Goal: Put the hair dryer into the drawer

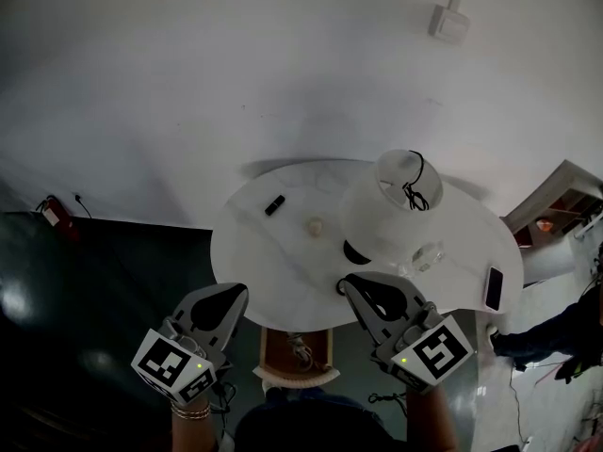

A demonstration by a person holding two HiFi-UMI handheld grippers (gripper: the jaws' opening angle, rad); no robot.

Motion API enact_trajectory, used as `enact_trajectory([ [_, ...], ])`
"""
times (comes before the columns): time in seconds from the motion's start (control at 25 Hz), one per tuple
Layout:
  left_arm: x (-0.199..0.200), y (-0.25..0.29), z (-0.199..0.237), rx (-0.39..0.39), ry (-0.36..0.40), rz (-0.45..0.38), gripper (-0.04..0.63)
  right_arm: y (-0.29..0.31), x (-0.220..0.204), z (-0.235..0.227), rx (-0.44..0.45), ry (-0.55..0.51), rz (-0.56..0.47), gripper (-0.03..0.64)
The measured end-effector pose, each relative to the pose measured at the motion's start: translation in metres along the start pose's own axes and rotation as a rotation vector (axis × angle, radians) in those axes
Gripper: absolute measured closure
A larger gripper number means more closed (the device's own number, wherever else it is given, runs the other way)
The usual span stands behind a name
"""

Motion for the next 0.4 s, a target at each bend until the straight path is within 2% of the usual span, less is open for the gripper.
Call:
enact_trajectory([
  [0.4, -0.0036, -0.0006, -0.0111, -0.011, -0.015, 0.001, 0.578, -0.0008, -0.0040, 0.0033, 0.007, -0.012, 0.010, 0.598],
])
Point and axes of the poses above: the fingertips, and each gripper's own axes: y forward along the fingers, z to its left, x out of its top, the point moved 1 cm from there along -y, backward along the fingers, and after that the axes turned 13 degrees about y, right-handed, at the moved point
